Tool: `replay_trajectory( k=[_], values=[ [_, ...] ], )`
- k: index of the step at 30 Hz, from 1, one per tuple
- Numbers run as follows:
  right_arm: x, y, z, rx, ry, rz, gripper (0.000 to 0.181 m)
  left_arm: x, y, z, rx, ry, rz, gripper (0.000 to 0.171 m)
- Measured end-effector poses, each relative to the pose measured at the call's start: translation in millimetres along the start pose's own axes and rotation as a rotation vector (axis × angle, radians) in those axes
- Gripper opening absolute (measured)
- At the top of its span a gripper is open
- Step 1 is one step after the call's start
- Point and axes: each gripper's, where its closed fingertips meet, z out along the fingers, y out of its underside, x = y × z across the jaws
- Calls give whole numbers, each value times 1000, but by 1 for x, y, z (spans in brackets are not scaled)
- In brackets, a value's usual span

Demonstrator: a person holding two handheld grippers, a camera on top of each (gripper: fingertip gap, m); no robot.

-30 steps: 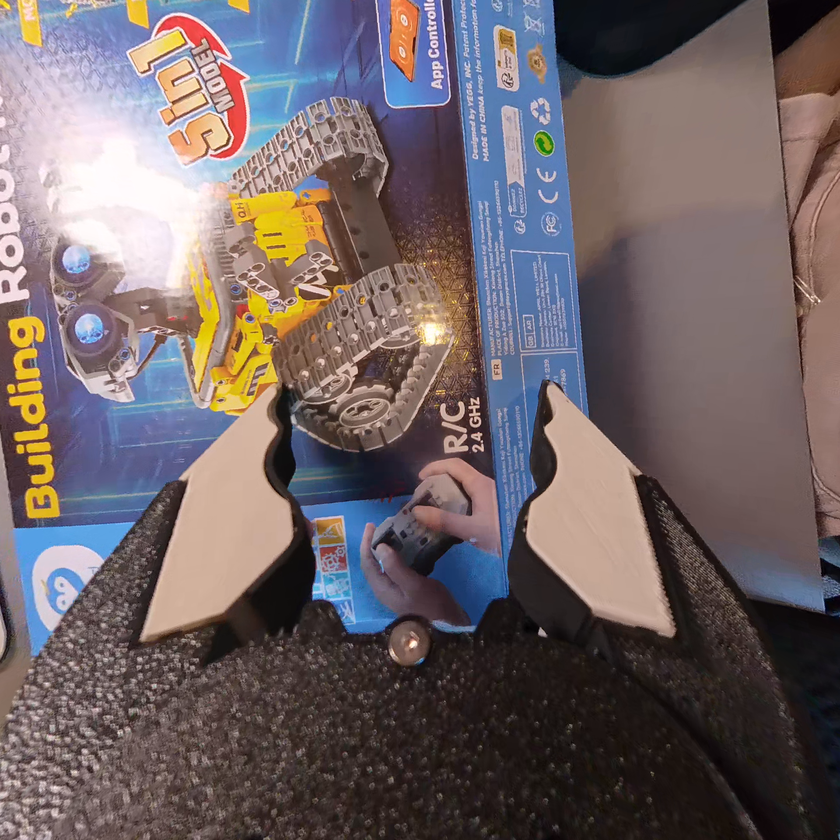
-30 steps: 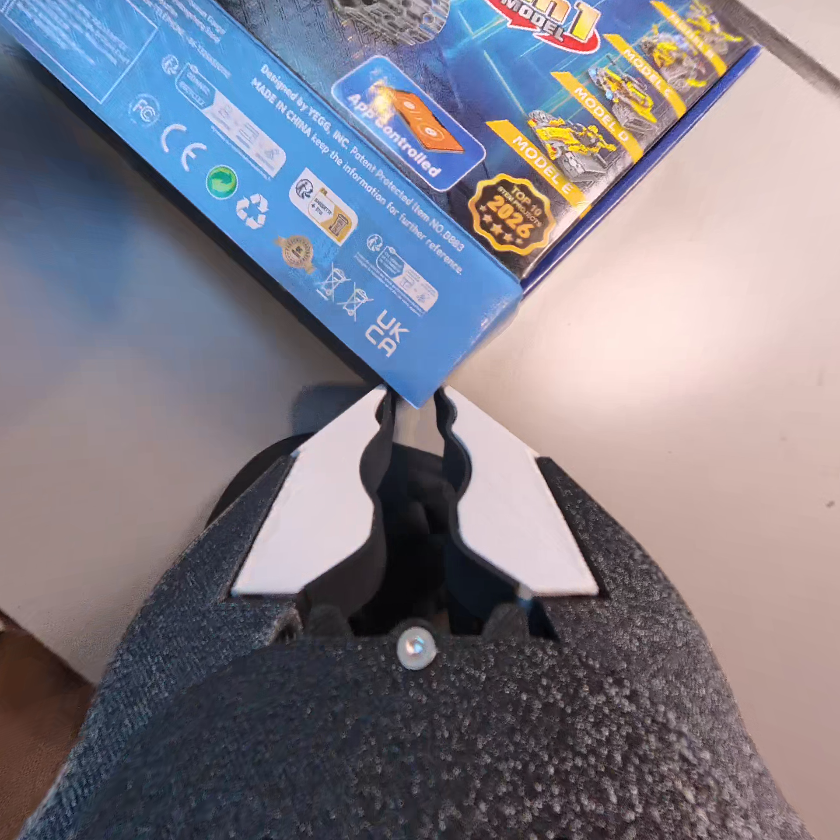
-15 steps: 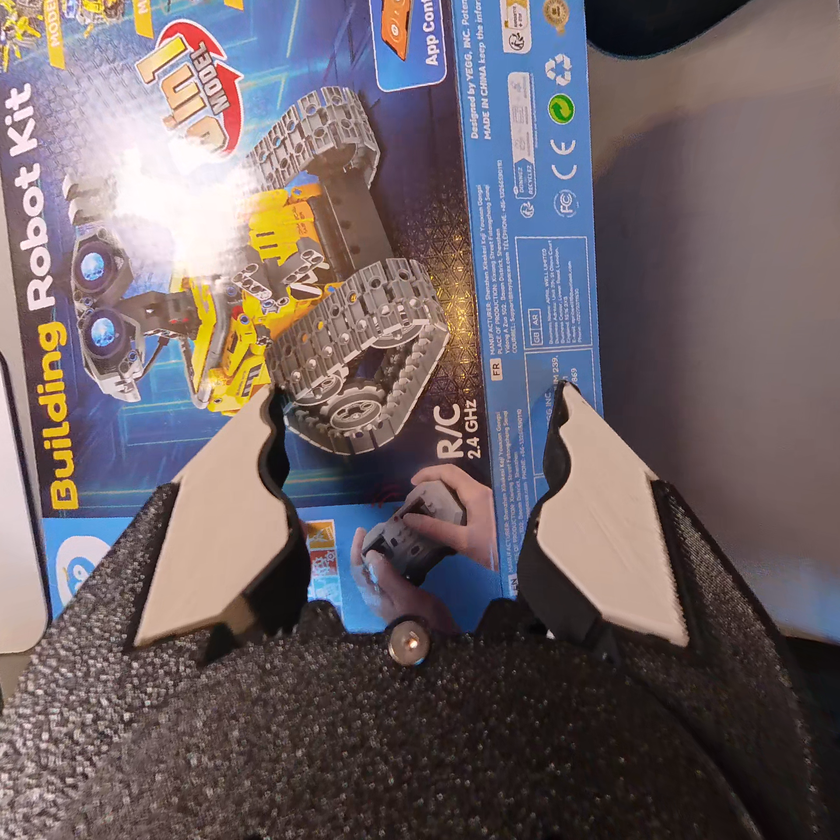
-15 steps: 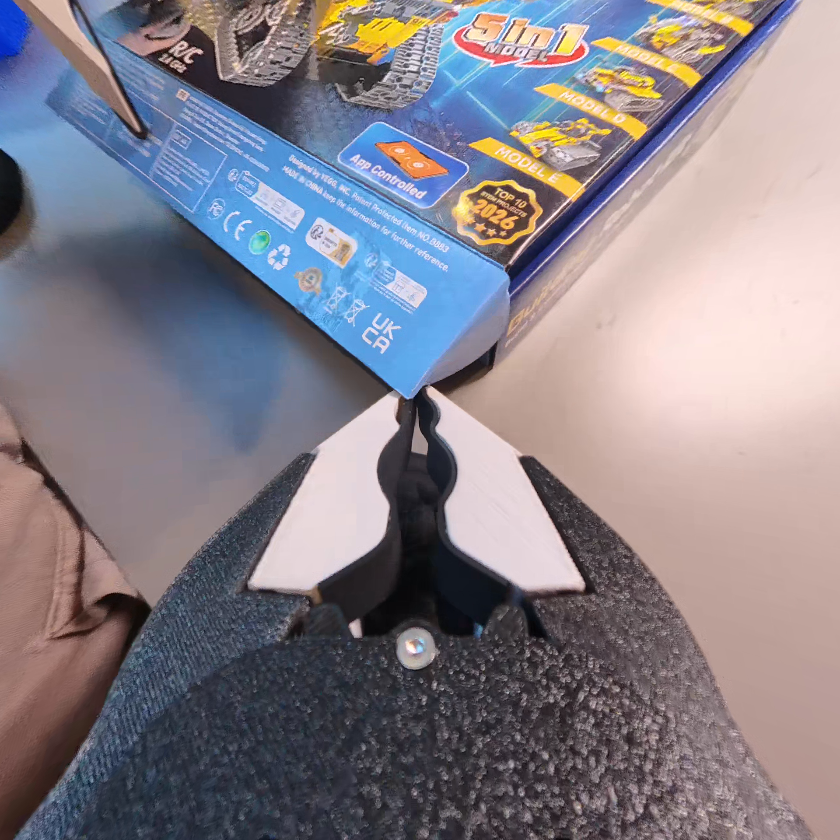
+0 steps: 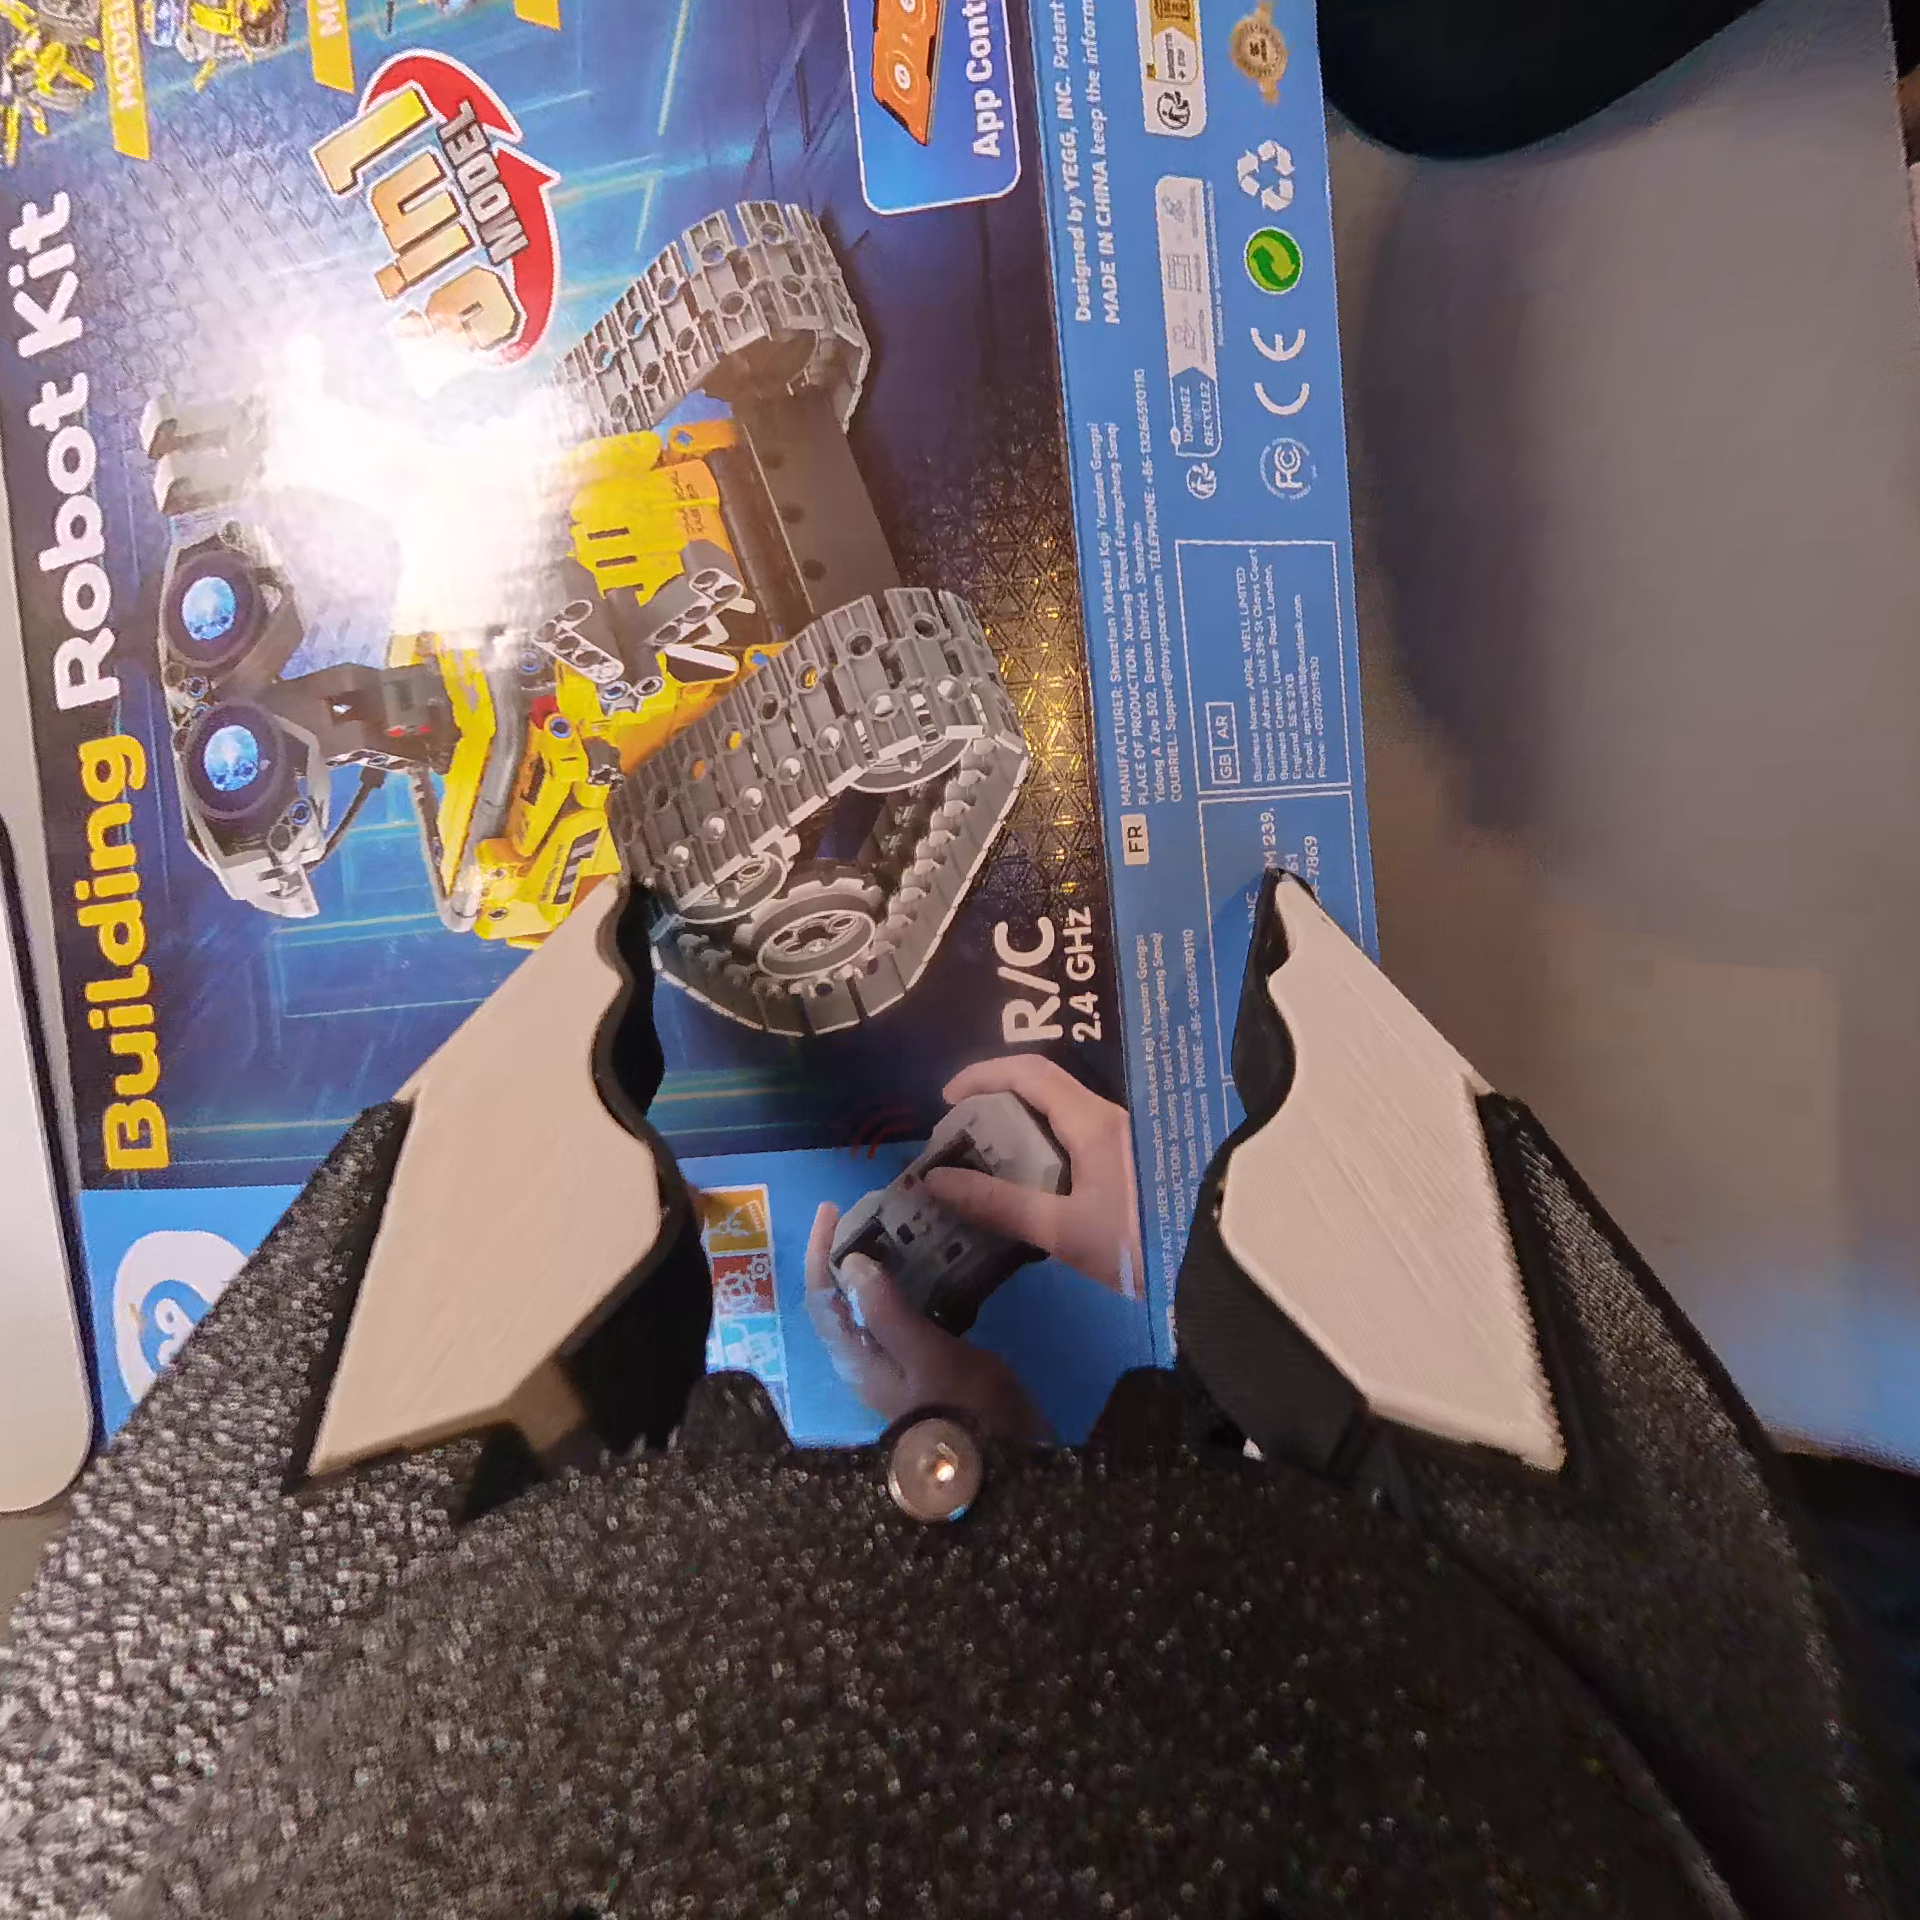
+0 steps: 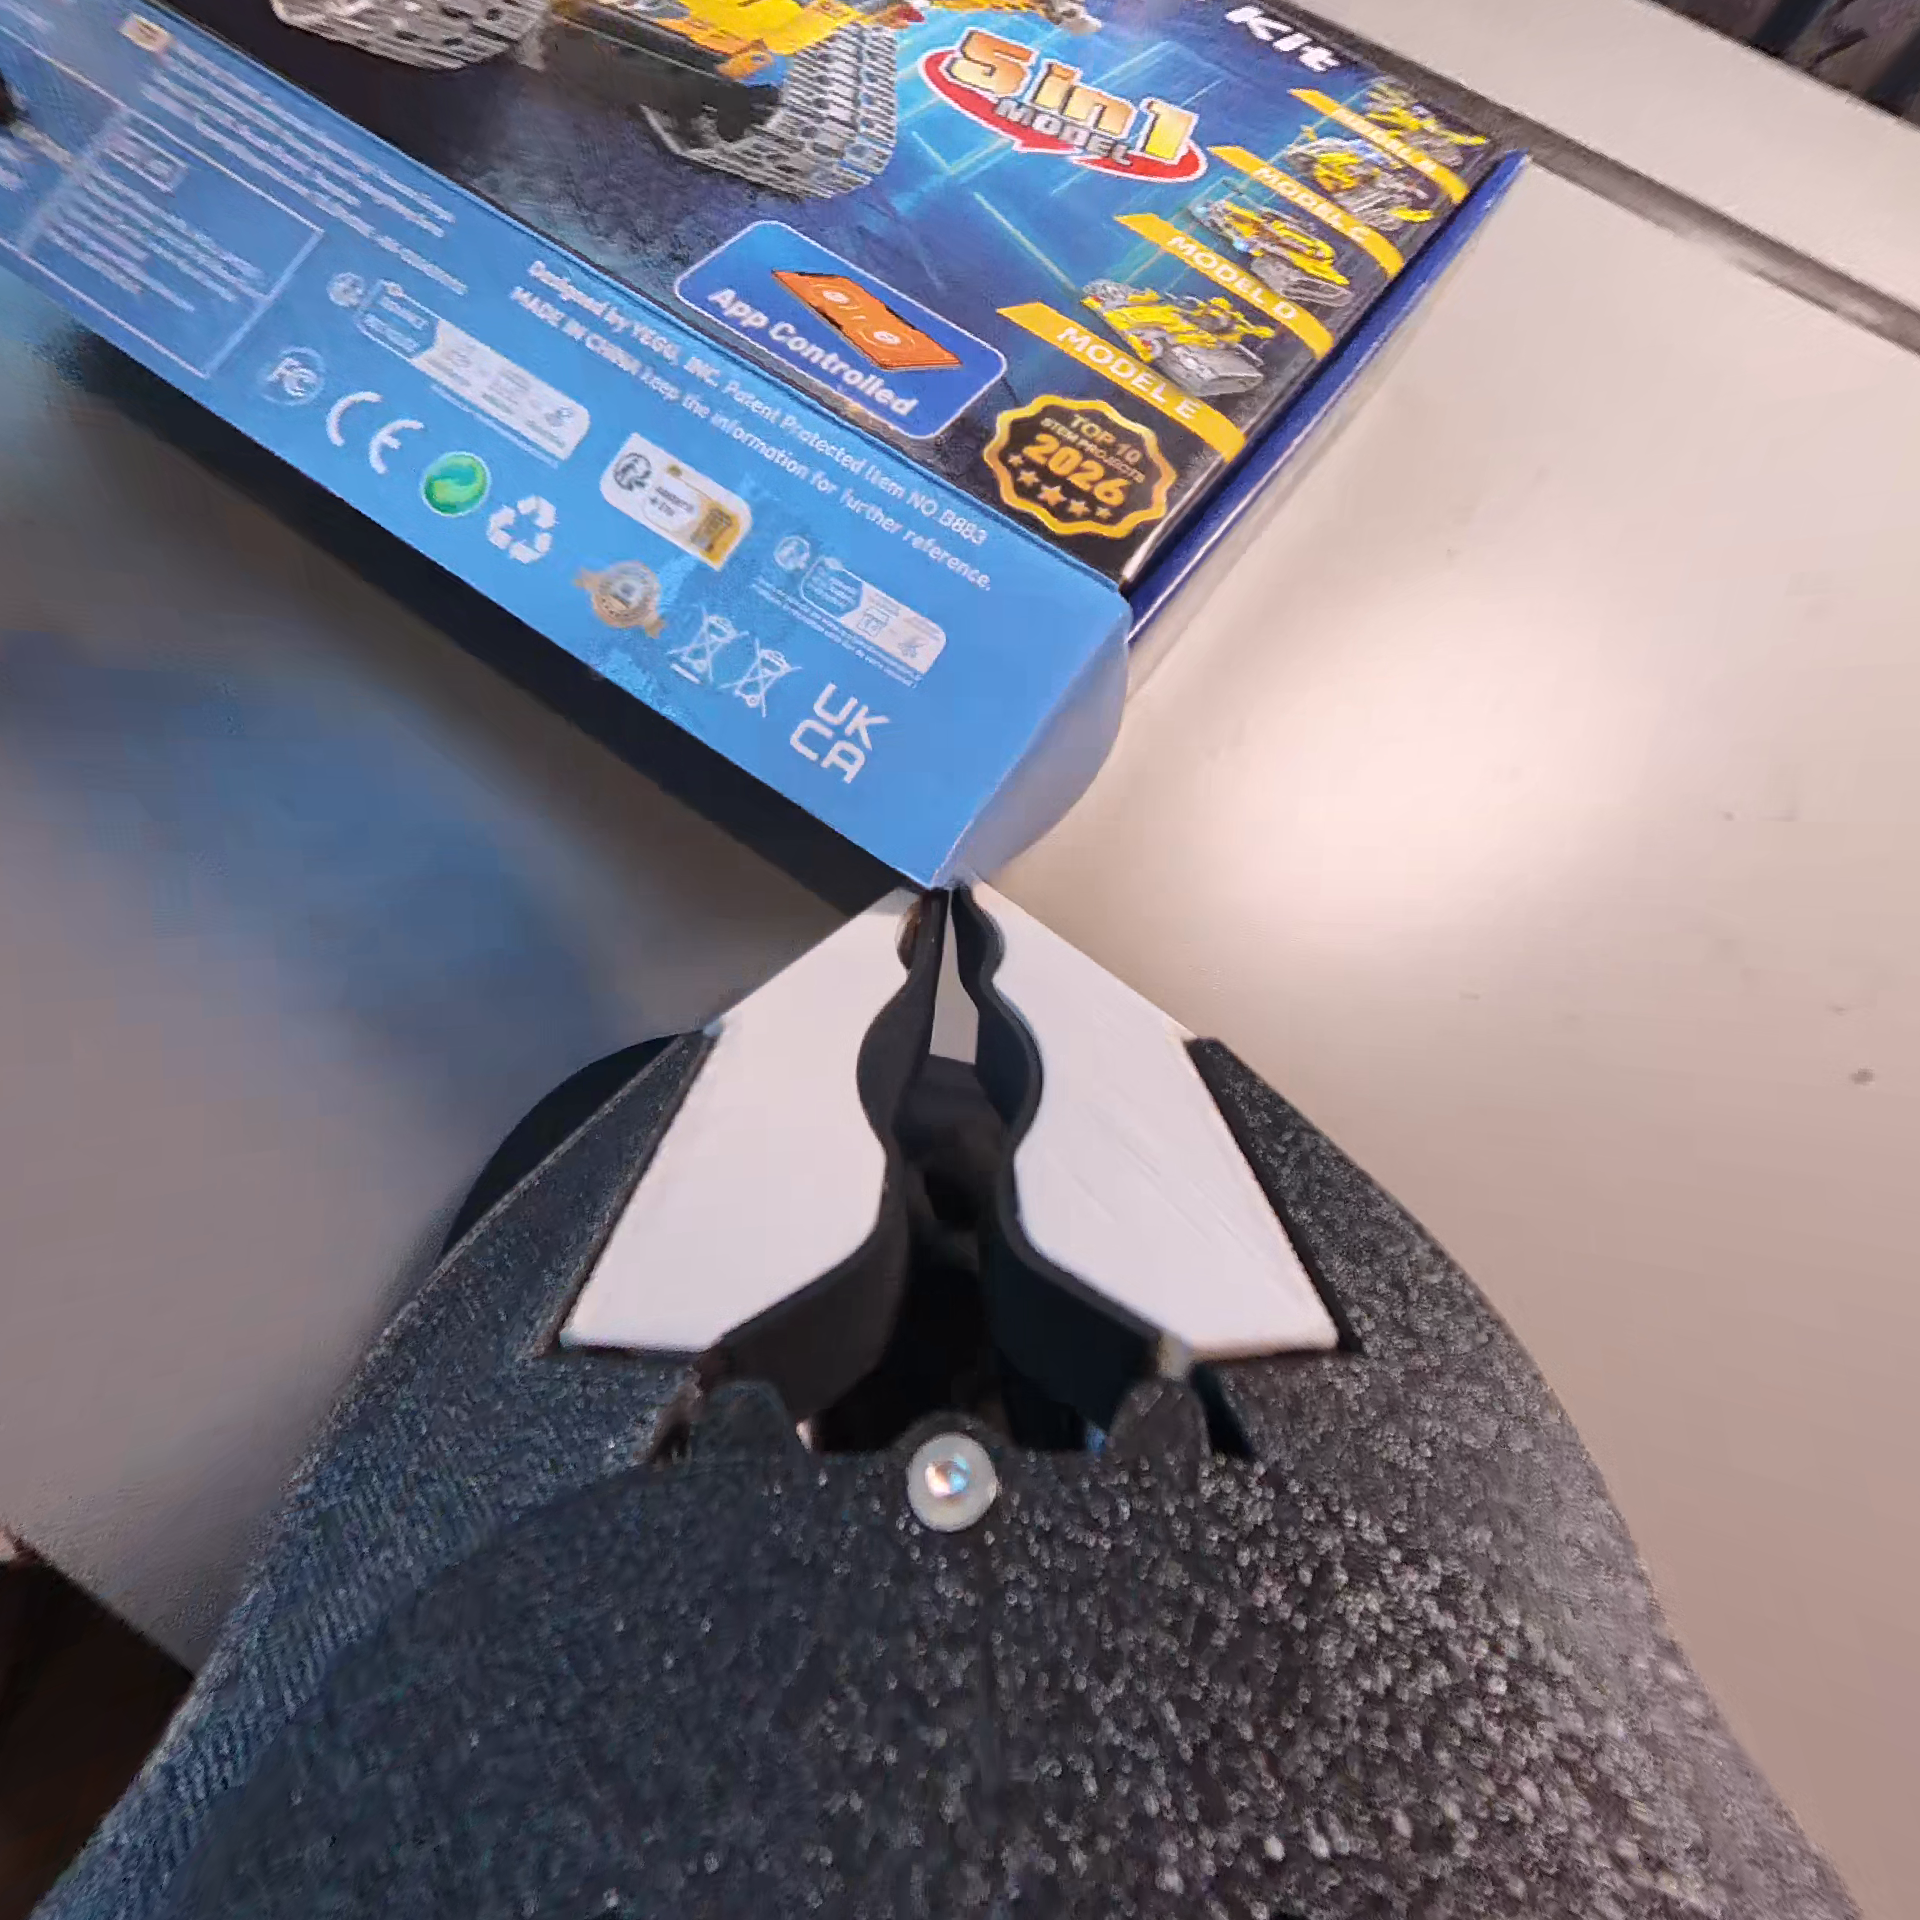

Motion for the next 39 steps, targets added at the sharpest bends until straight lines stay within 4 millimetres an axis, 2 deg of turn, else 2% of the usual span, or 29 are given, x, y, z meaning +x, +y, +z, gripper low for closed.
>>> replay_trajectory(
  k=[4, 9, 10, 11, 13, 17, 20, 25, 27, 29, 34, 39],
  values=[
    [8, 0, -1, 7, 59, 12, 18, -1, -2, 1, 4, 0, -8, 112],
    [18, 2, -3, -2, 128, 30, 23, -2, -2, 2, 13, -10, -8, 111],
    [24, 1, -4, 2, 174, 40, 48, -2, -1, 2, 7, -13, -3, 110],
    [28, 1, -6, 2, 194, 49, 54, -2, -1, 3, 6, -17, 2, 110],
    [27, 0, -6, 13, 188, 54, 52, -2, -2, 3, 10, -15, 0, 110],
    [20, -3, 3, -13, 201, -78, 48, -2, -3, 3, 17, -11, 5, 110],
    [13, -4, 15, -54, 182, -176, 25, -3, -3, 3, 22, -14, 6, 110],
    [19, -6, 16, -53, 233, -223, 21, -5, -3, 3, 26, -11, 6, 110],
    [17, -12, 11, 6, 220, -219, 15, -7, -3, 1, 33, -12, -12, 109],
    [15, -21, 2, 86, 195, -183, 2, -8, -2, -1, 41, -6, -28, 110],
    [10, -29, -6, 157, 113, -123, 0, -7, -3, -2, 39, -3, -36, 113],
    [-7, -33, -13, 196, -149, 46, 0, -6, -4, -3, 27, 9, -44, 115]
  ],
)
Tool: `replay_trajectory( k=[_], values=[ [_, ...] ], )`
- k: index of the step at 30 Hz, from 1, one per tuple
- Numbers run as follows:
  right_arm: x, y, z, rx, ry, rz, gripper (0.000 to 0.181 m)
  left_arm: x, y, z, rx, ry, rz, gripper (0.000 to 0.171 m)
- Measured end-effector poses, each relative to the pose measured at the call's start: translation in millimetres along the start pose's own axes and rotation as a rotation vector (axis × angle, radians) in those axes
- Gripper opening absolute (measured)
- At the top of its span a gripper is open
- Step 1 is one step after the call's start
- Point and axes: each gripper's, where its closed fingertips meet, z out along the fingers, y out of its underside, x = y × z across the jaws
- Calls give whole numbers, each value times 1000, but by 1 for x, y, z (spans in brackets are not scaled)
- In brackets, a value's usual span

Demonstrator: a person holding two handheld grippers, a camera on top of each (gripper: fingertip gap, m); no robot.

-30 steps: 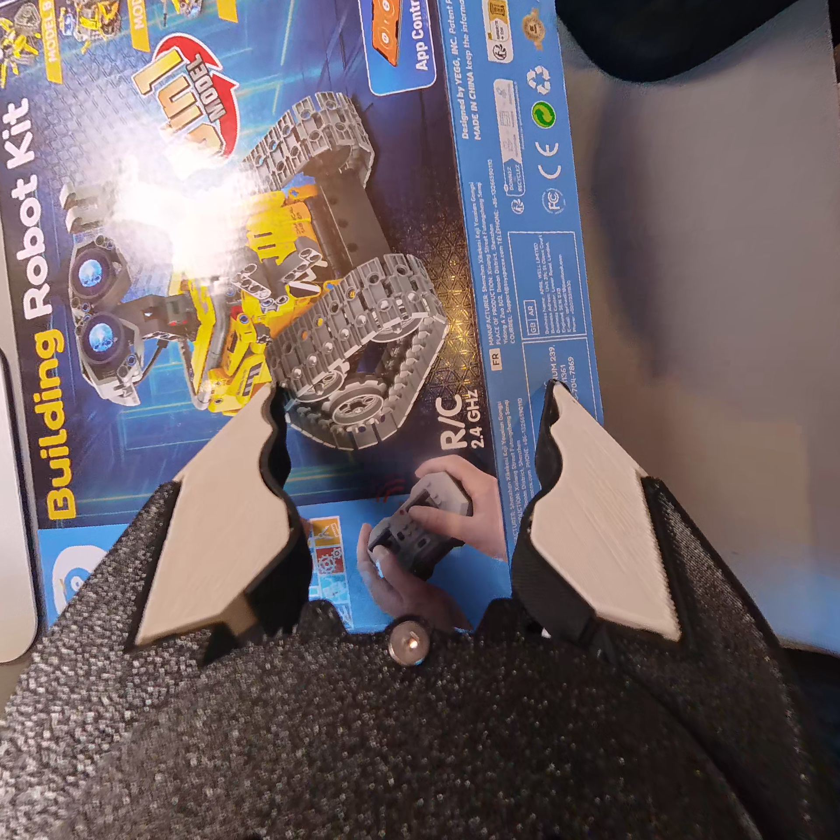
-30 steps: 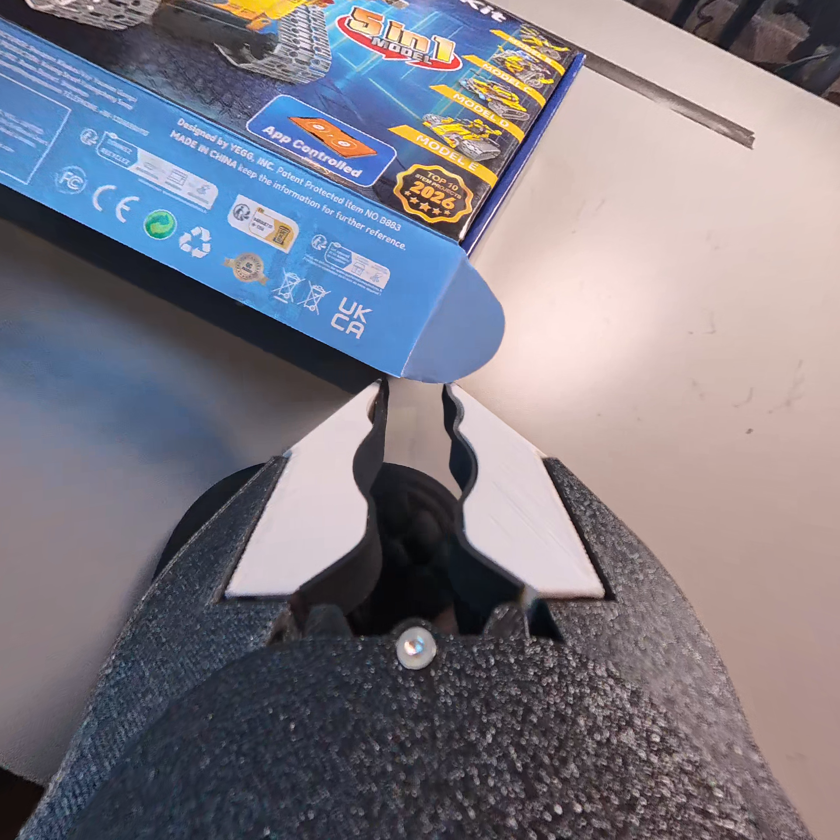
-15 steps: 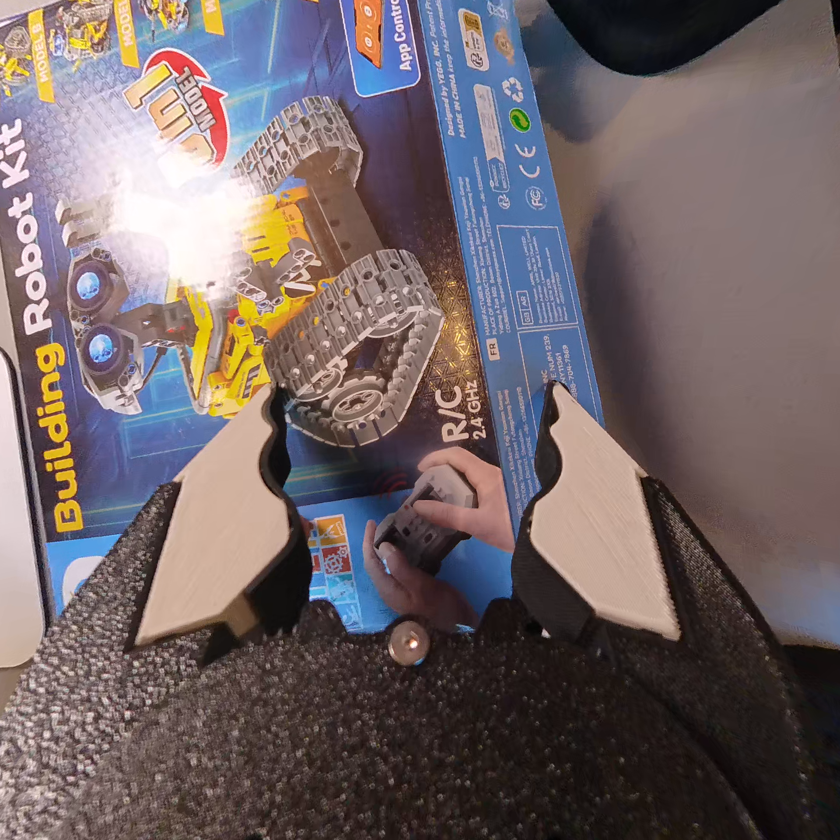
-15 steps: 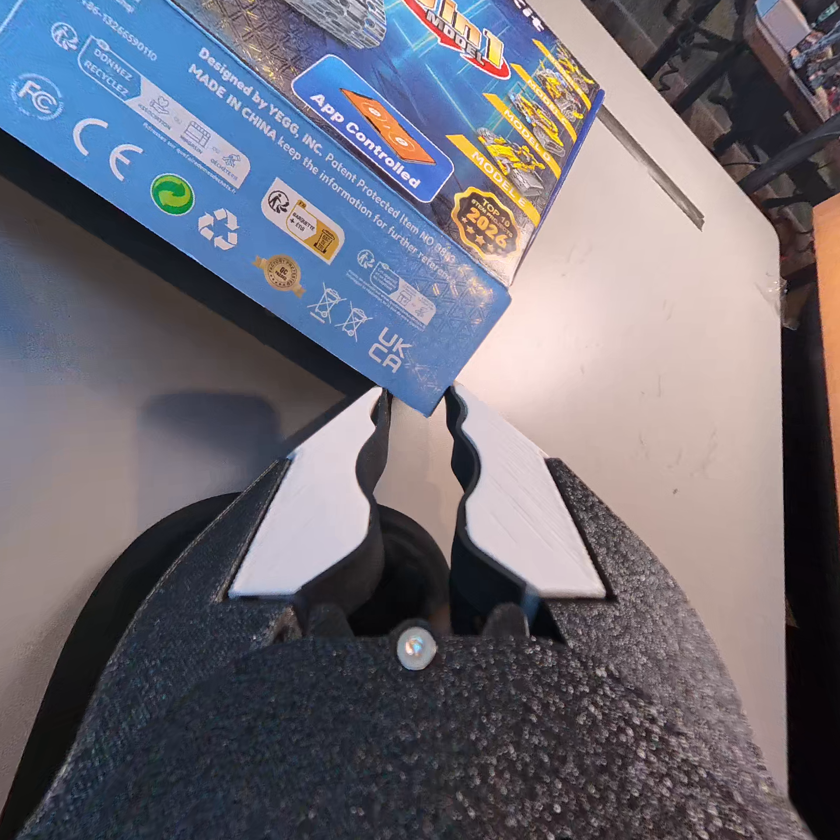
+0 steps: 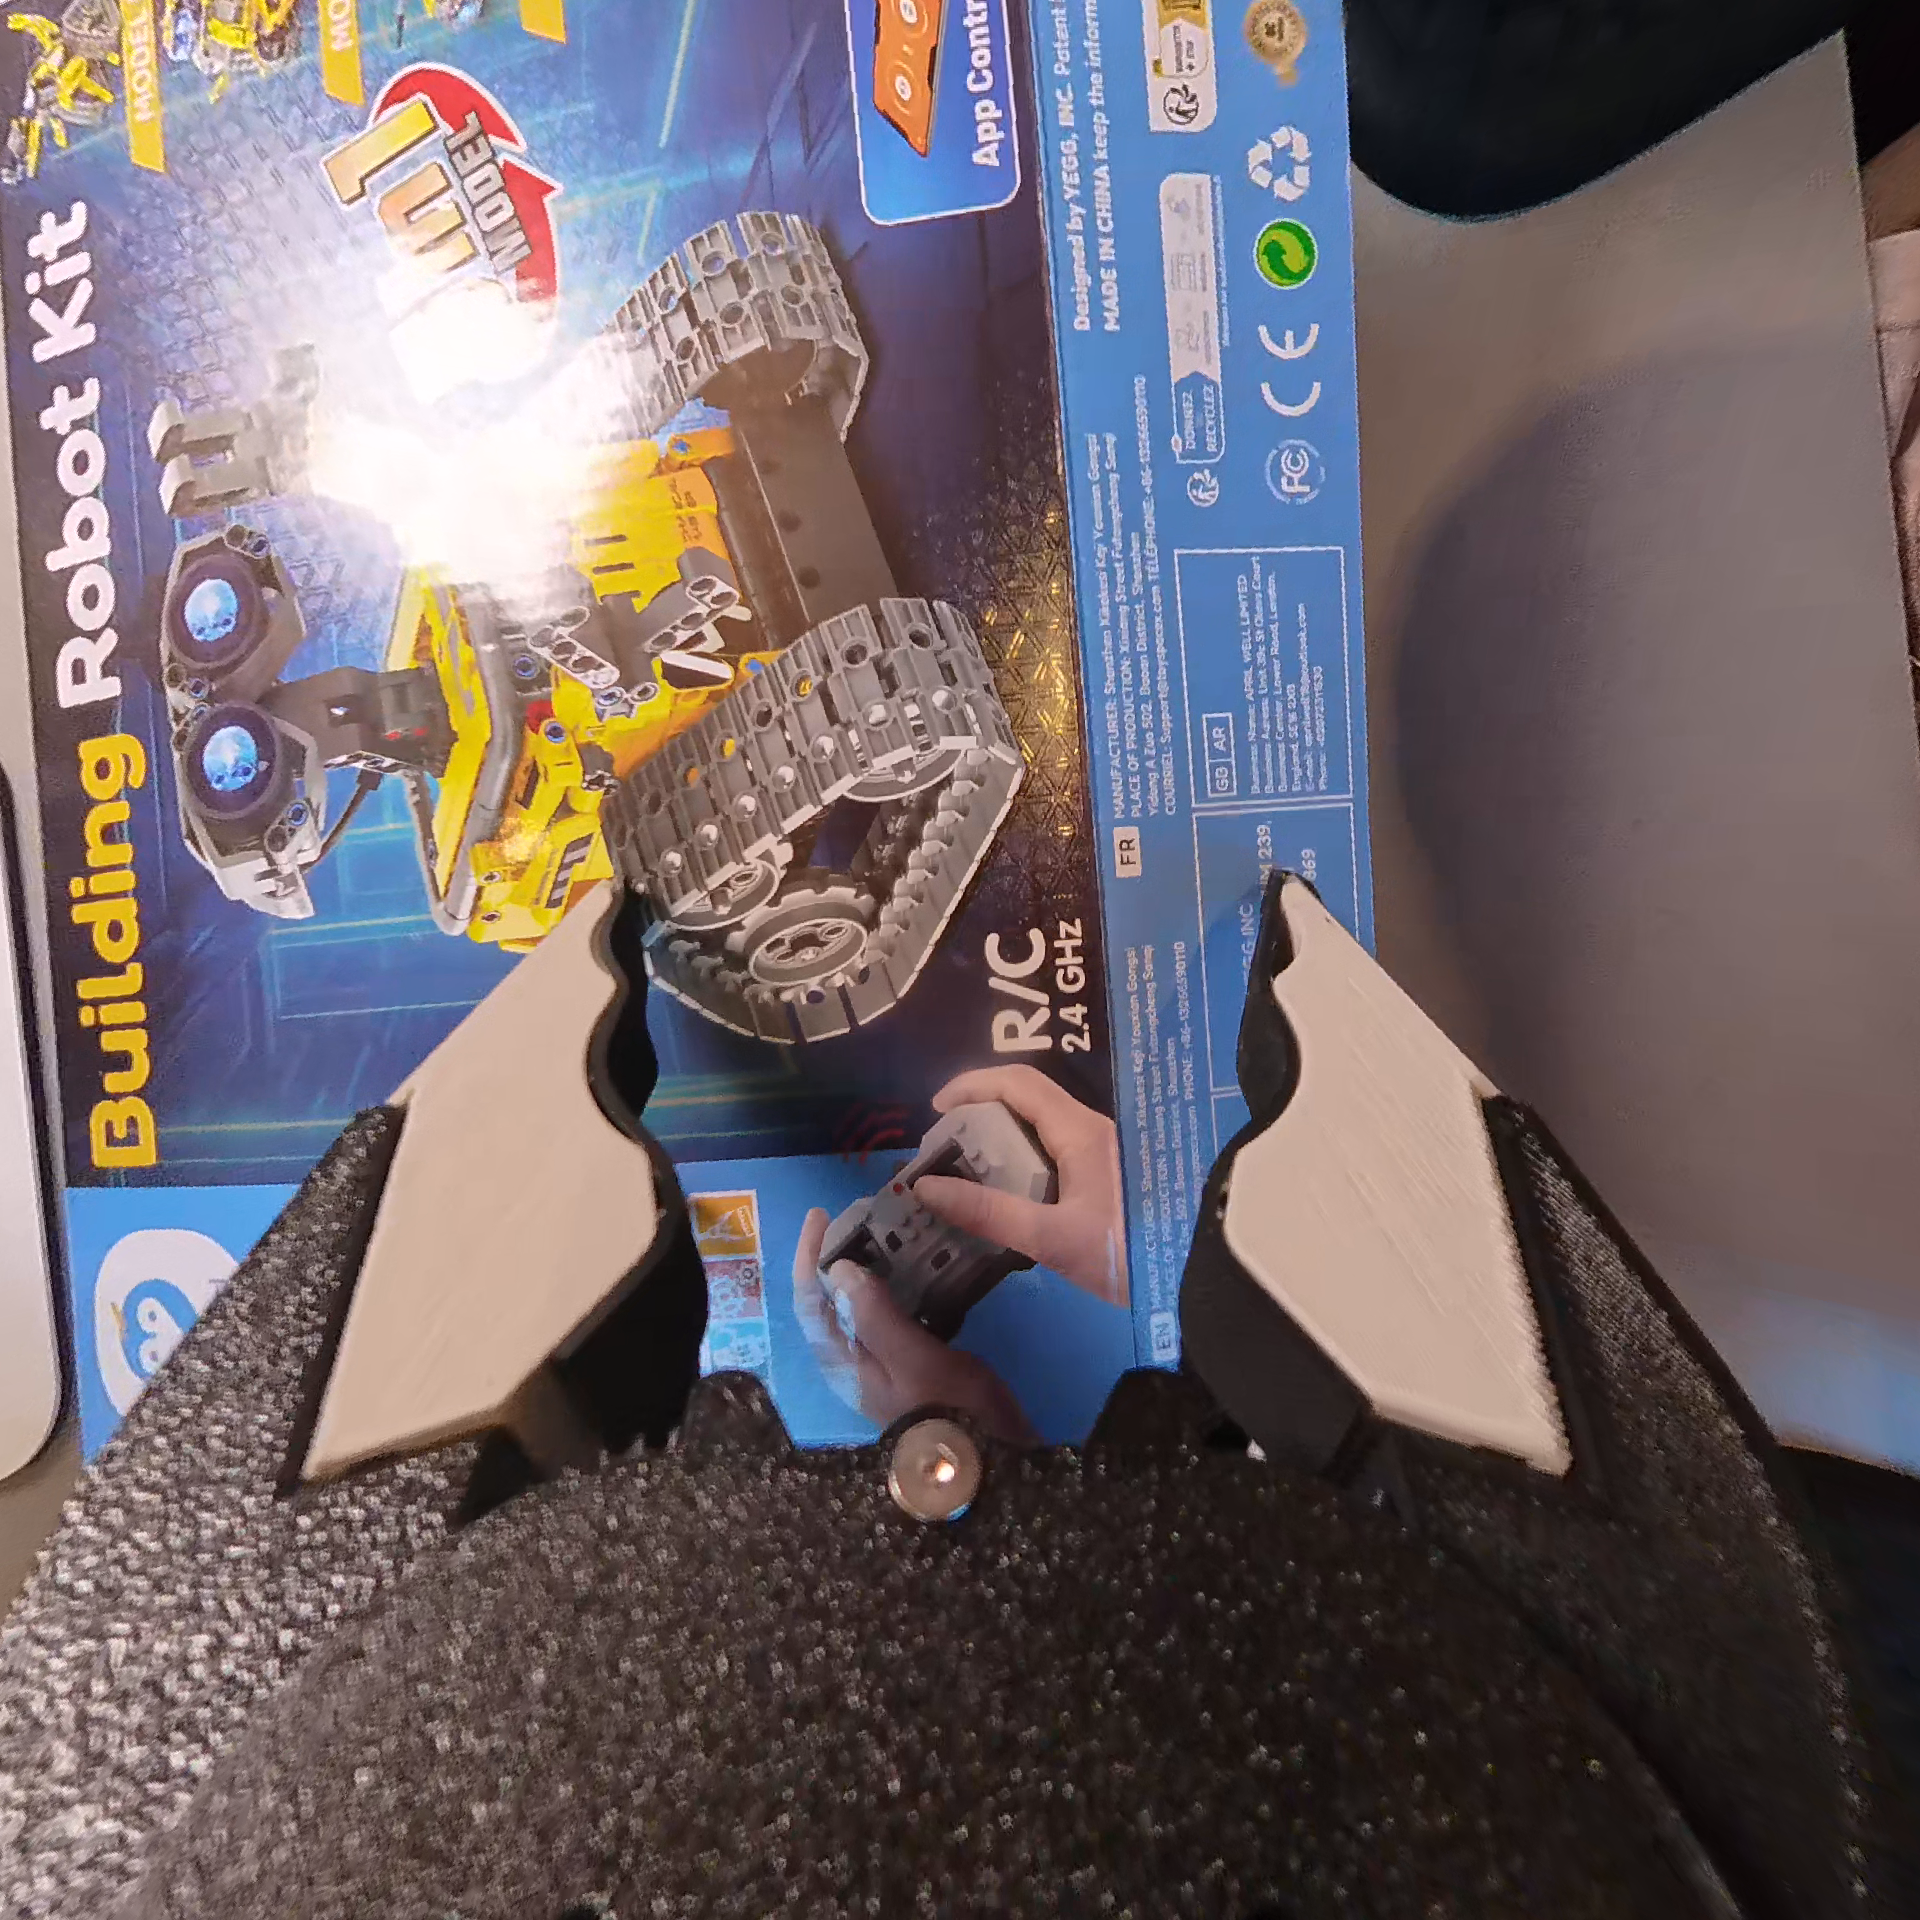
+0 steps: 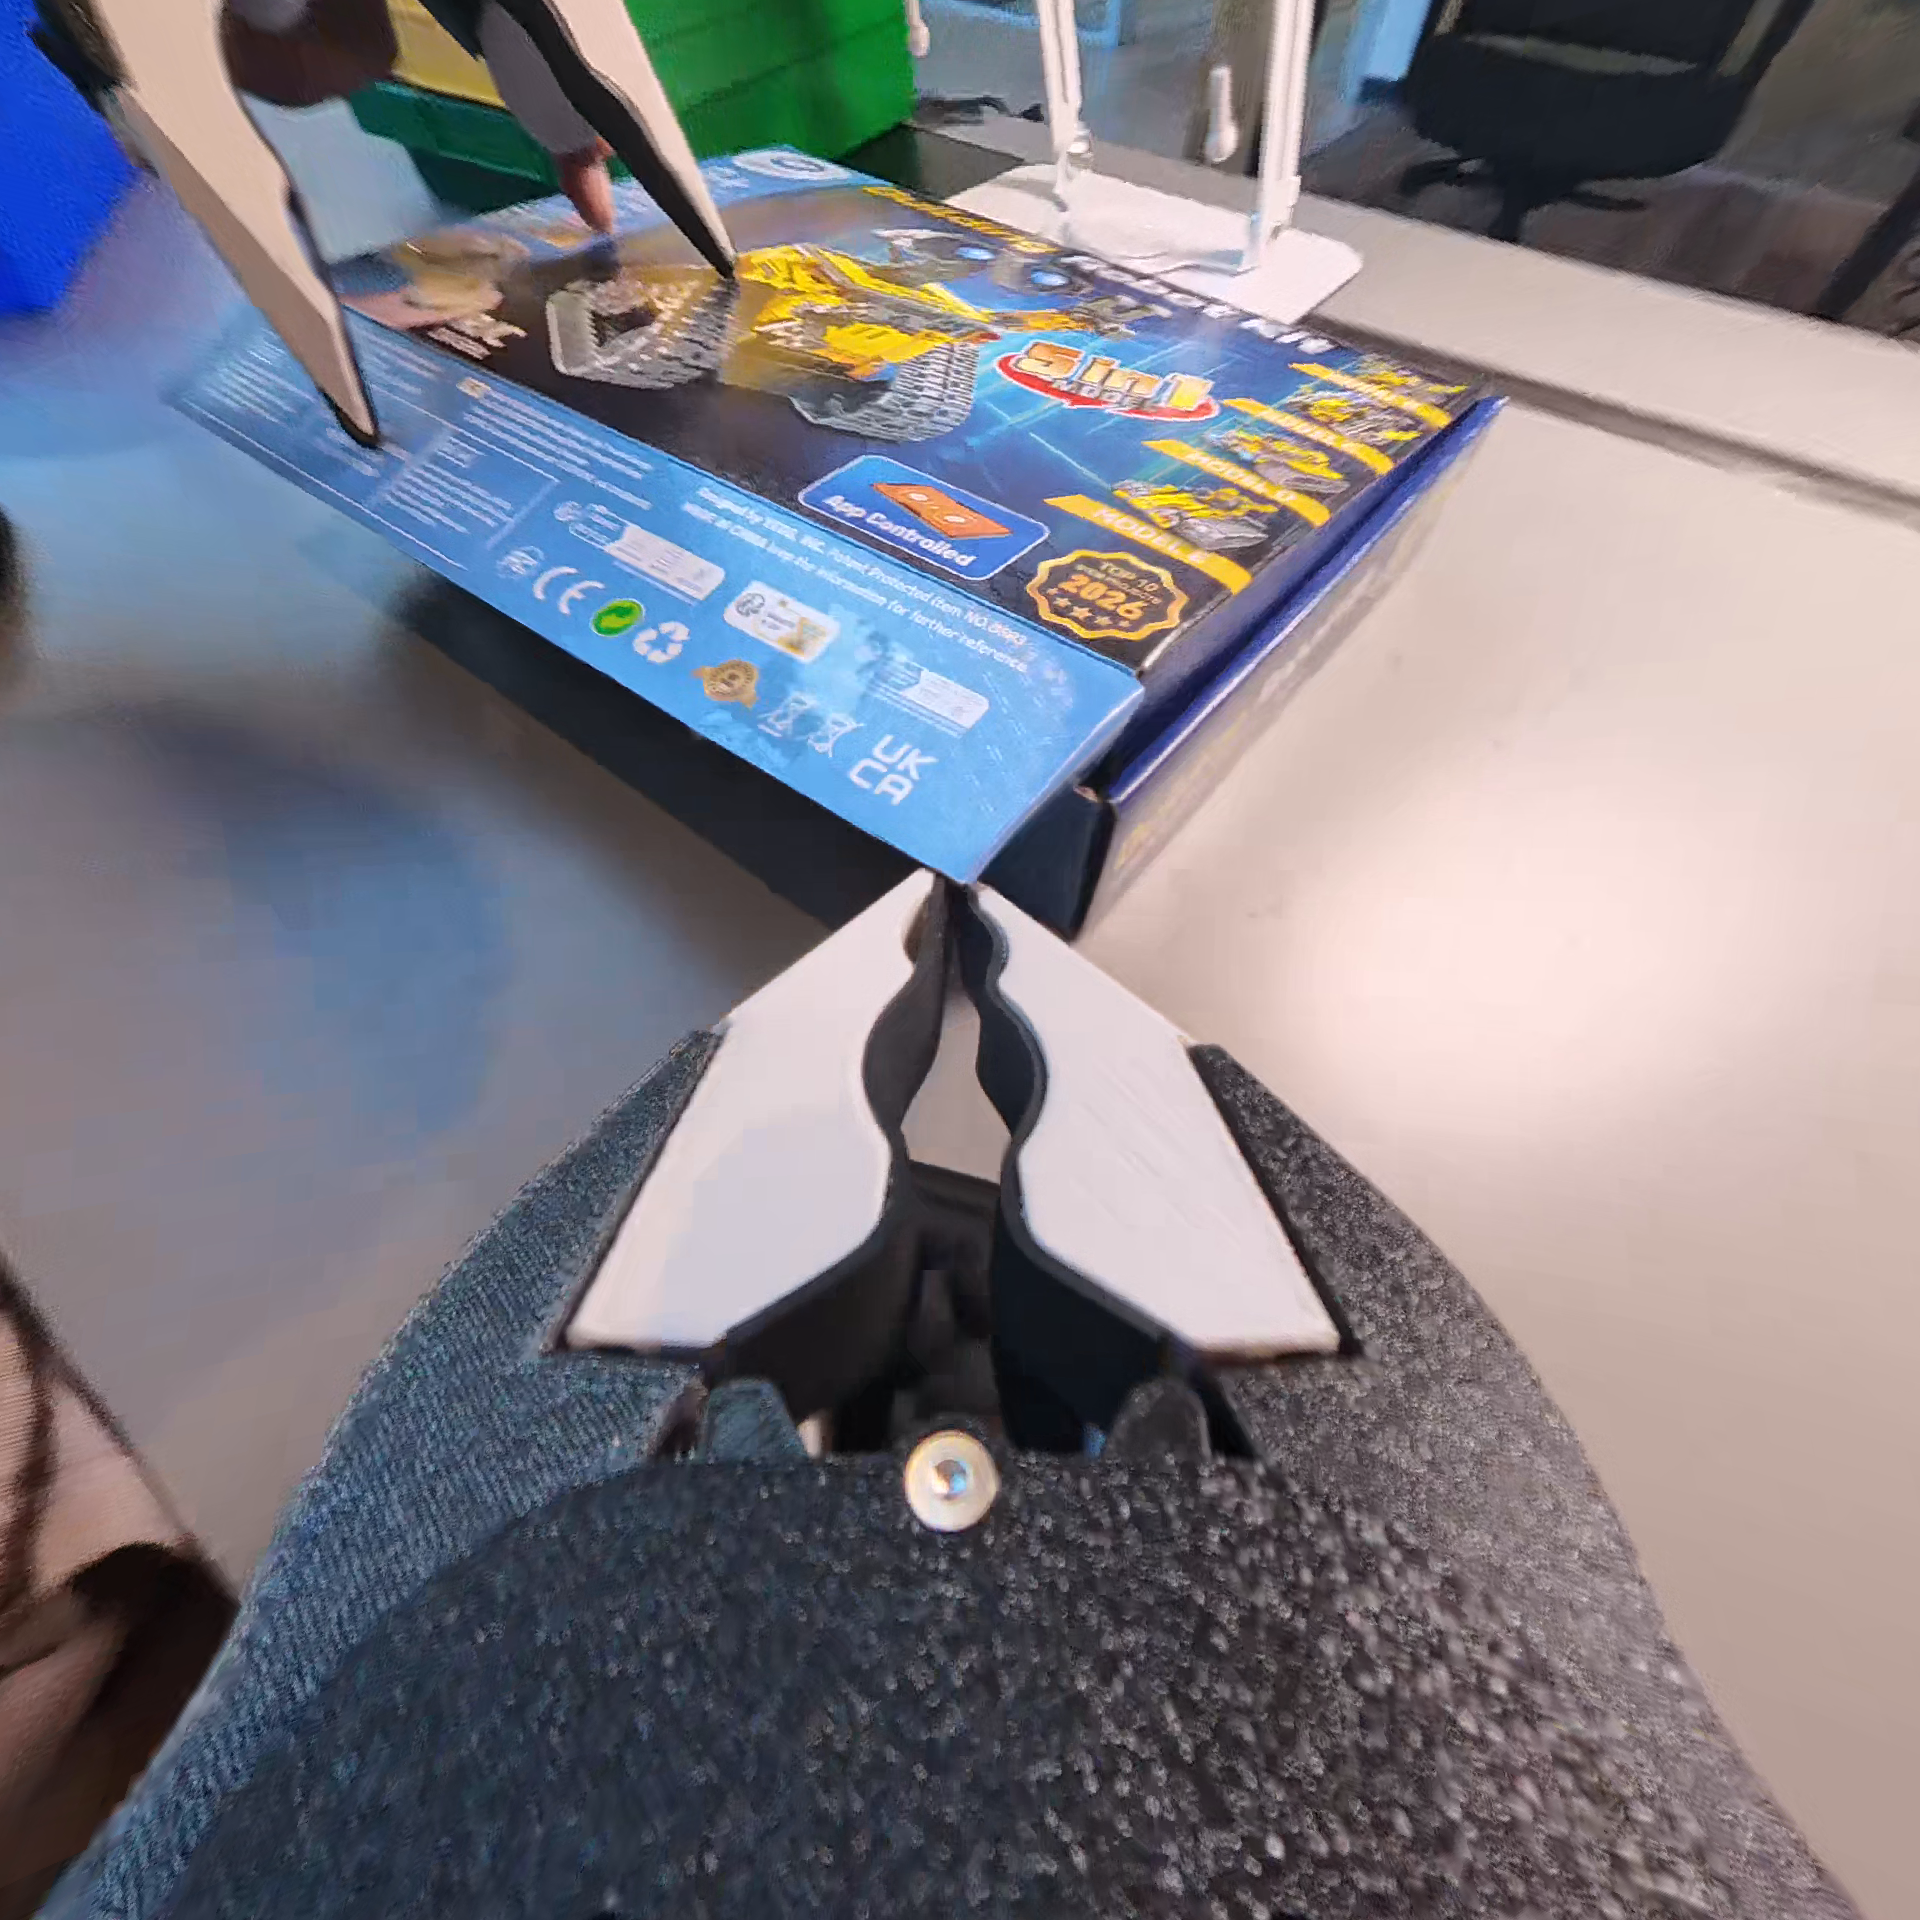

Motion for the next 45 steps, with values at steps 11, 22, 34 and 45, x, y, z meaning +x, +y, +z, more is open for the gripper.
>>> replay_trajectory(
  k=[11, 22, 34, 45],
  values=[
    [-2, 19, 14, -144, 52, -41, 0, -1, 3, 0, -76, 6, 31, 113],
    [9, 28, 19, -205, 101, -1, 23, -1, 1, 1, -47, -18, 29, 113],
    [9, 7, 16, -87, 178, -155, 5, -2, 0, 0, -15, -10, 14, 110],
    [16, 12, 16, -114, 317, -240, 0, -3, -1, -1, -12, -4, 11, 108]
  ],
)
